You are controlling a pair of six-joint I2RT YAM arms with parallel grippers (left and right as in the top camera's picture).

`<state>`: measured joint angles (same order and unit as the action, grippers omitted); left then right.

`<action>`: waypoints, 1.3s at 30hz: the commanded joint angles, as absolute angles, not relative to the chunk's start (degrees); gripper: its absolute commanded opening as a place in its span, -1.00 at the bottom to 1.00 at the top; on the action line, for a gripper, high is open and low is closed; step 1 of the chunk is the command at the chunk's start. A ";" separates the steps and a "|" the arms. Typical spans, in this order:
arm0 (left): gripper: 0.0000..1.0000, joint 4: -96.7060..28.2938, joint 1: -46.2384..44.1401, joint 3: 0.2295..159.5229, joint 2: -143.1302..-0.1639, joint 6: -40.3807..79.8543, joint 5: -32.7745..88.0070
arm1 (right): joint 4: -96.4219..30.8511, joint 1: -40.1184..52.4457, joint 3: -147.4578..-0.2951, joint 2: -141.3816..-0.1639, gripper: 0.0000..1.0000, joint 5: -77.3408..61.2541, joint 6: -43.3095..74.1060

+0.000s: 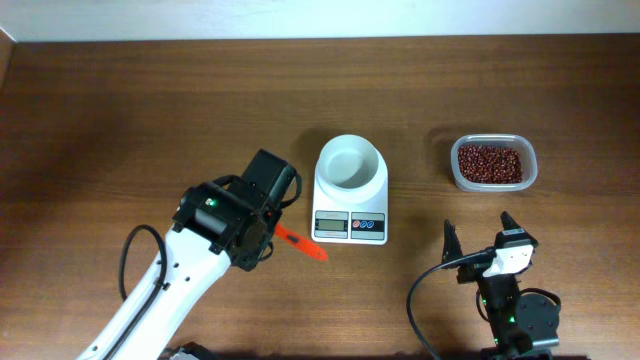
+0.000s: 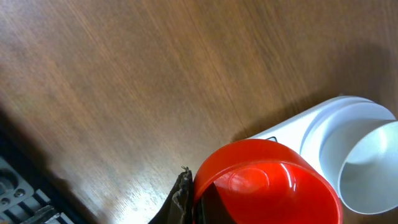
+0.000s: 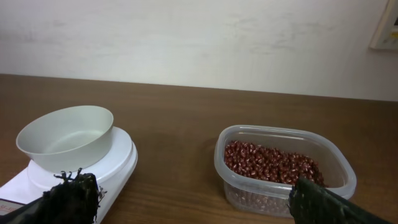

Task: Scoop and weigh 50g on scale
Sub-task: 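Move the scoop toward center and reach the right gripper to its handle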

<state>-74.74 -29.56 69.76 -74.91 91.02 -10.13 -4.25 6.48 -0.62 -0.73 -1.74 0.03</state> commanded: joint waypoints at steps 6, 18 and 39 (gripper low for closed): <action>-1.00 -76.03 -29.36 70.81 -75.29 90.32 -11.46 | -4.49 6.83 -0.32 -2.81 0.97 -2.31 0.43; -1.00 -78.15 -29.34 70.81 -75.29 90.35 -11.46 | -3.99 6.74 -0.32 -2.79 0.97 -7.35 2.83; -1.00 -72.62 -29.36 70.26 -77.71 102.21 -9.98 | 6.50 8.21 -0.32 -7.57 0.95 -46.92 74.50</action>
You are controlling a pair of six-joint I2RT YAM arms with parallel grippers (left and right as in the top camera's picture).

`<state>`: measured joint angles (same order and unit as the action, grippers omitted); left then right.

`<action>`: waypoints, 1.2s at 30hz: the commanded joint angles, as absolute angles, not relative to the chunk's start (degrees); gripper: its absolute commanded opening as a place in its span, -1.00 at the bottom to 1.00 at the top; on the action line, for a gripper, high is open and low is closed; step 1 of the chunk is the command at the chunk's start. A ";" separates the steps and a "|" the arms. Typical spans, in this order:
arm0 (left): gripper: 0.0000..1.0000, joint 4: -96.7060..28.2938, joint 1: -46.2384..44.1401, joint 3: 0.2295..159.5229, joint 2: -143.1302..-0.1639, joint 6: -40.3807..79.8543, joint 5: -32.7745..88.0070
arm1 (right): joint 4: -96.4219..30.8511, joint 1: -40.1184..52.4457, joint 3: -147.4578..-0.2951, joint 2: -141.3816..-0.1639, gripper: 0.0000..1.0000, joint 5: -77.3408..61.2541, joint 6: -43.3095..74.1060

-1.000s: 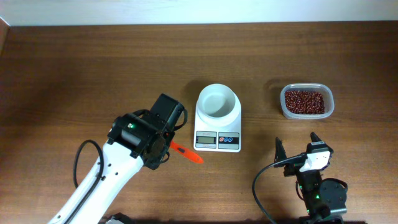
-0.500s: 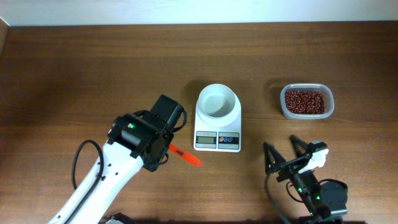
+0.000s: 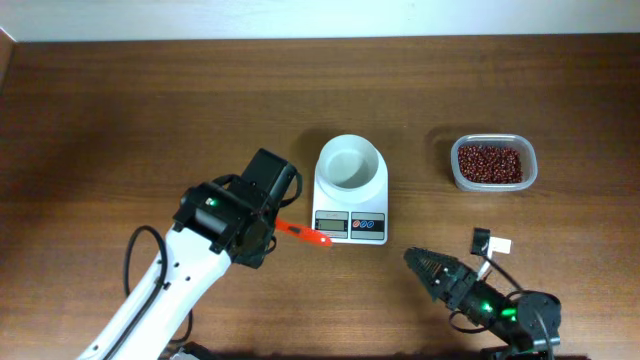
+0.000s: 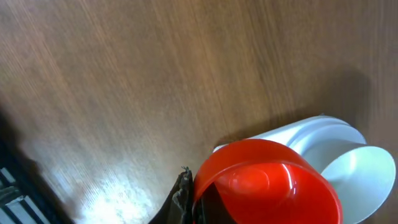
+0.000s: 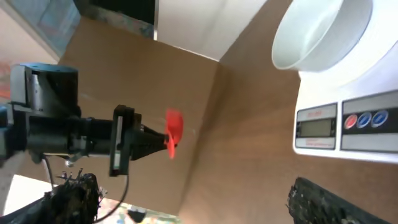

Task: Scoop and weigh 50g on scale
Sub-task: 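Move the scoop toward center and reach the right gripper to its handle, then grasp the scoop handle with the right gripper and release the left gripper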

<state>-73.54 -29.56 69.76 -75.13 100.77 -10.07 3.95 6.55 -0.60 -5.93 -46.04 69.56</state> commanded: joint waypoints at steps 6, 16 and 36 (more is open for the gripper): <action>-1.00 -69.84 -29.36 70.26 -83.31 102.19 -6.79 | 9.43 23.35 -0.32 -14.74 0.91 -30.41 75.50; -1.00 -69.89 -29.47 70.26 -83.31 100.64 -4.36 | 28.75 43.51 -0.32 -33.82 0.91 -11.60 75.50; -1.00 -69.47 -31.90 70.26 -83.31 100.68 -2.42 | 56.45 43.55 -2.87 -58.89 0.67 -13.91 75.92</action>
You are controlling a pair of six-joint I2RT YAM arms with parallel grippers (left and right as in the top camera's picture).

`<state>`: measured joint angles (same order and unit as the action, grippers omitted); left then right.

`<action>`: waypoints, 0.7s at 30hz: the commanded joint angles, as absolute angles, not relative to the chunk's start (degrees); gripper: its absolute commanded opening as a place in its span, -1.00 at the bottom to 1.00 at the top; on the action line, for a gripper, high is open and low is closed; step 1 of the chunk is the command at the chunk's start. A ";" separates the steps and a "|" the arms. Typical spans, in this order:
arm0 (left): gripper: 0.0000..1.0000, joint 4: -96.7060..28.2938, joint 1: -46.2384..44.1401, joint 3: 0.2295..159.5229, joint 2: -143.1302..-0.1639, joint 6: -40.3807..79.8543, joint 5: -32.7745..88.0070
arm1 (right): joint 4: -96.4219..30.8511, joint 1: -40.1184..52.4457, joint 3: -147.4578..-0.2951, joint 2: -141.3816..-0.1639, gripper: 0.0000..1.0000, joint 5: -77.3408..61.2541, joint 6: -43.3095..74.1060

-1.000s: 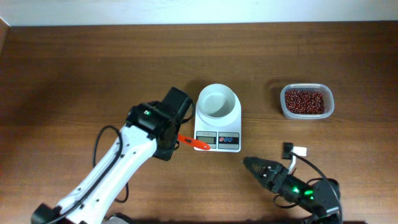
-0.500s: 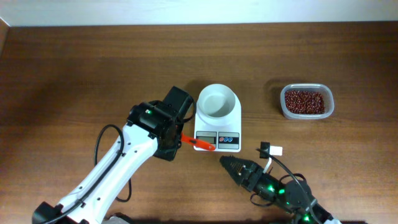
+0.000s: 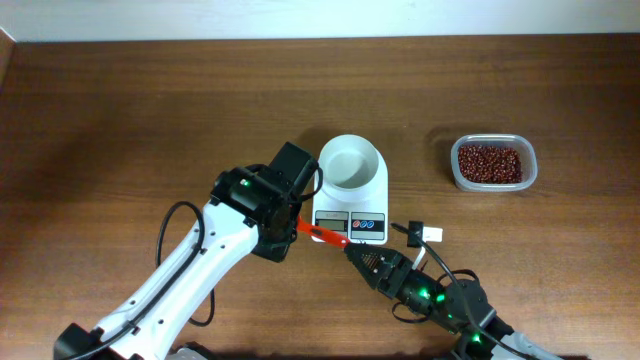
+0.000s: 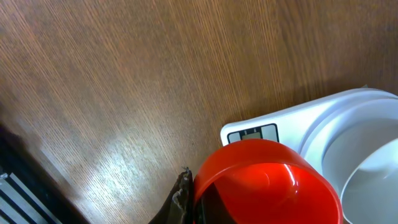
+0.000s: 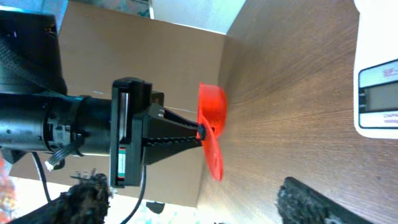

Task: Scoop and weigh 50g on scale
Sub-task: 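Grasp the scoop handle with the right gripper and release the left gripper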

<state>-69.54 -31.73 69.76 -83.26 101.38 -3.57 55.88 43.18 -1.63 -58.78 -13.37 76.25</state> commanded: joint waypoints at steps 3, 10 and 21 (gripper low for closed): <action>-1.00 -69.45 -31.90 70.26 -83.31 100.66 -2.28 | 56.42 43.55 -2.98 -58.89 0.58 -13.87 75.90; -1.00 -67.07 -35.59 70.24 -83.31 101.12 -2.33 | 56.42 46.24 -5.15 -61.23 0.46 -12.29 75.88; -1.00 -70.39 -38.98 70.24 -83.31 101.06 -2.31 | 56.45 47.29 -6.72 -65.10 0.28 -10.46 72.86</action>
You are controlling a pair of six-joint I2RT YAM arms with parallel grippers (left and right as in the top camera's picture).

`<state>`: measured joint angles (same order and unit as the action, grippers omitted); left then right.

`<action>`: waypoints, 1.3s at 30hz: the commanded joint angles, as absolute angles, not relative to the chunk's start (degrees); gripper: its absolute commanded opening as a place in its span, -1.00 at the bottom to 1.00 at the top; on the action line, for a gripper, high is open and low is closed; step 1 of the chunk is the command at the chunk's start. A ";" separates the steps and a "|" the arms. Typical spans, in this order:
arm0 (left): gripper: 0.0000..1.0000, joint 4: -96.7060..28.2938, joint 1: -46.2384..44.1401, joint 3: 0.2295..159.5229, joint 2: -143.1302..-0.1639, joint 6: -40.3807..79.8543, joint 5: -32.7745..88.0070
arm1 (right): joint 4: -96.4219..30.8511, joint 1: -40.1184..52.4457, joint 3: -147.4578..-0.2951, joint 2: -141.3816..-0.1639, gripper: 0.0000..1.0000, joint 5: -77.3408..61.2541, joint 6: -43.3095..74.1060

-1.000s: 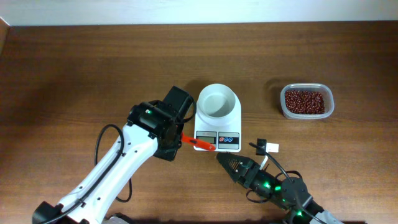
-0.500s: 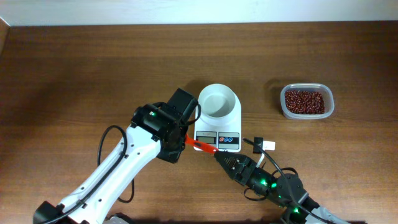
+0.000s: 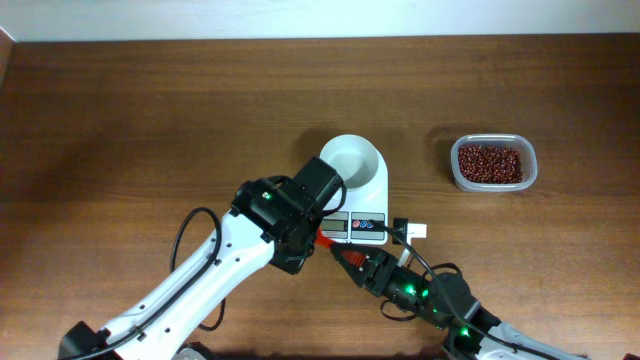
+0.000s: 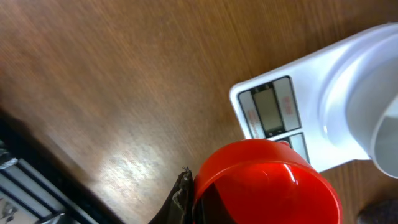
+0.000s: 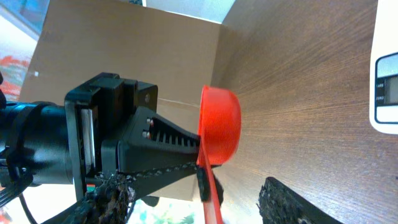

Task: Scoop and weigh 50g on scale
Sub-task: 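Grasp the scoop handle with the right gripper and release the left gripper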

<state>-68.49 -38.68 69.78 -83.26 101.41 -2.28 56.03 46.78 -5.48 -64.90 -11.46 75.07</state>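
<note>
The red scoop (image 3: 326, 240) hangs just in front of the white scale (image 3: 372, 190), and my left gripper (image 3: 312, 228) is shut on it. Its cup (image 4: 267, 180) fills the bottom of the left wrist view, above the scale's display (image 4: 267, 112). My right gripper (image 3: 350, 262) points up-left at the scoop and is open. The scoop's handle (image 5: 210, 193) runs down between the right fingers (image 5: 106, 199), with no contact visible. An empty white bowl (image 3: 352, 160) sits on the scale. Red beans fill a clear tub (image 3: 492, 163) to the right.
The wooden table's bare surface (image 3: 150, 120) stretches to the left and behind. My left arm (image 3: 200, 290) crosses the front left. The right arm's cable and body (image 3: 440, 300) lie at the front centre, close under the scale.
My left gripper has carried the scoop a little further right, in front of the scale's display. The right gripper has closed in, so the handle now stands between its open fingers.
At first my left gripper held the scoop left of the scale while the right gripper stood open at the front right. The right gripper then lay pointing left. Both then met in front of the scale, and now the open right fingers flank the handle.
</note>
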 commanded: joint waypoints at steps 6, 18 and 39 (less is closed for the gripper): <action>-1.00 -70.72 -39.00 70.24 -83.31 100.60 -0.86 | 56.42 47.29 -6.72 -65.10 0.09 -10.48 72.84; -1.00 -70.02 -39.88 70.24 -83.31 96.73 -0.34 | 56.45 47.29 -6.72 -65.10 -0.01 -10.94 72.88; -1.00 -69.47 -42.13 70.24 -83.31 96.12 -3.88 | 56.40 47.29 -6.72 -65.10 -0.66 -13.93 72.88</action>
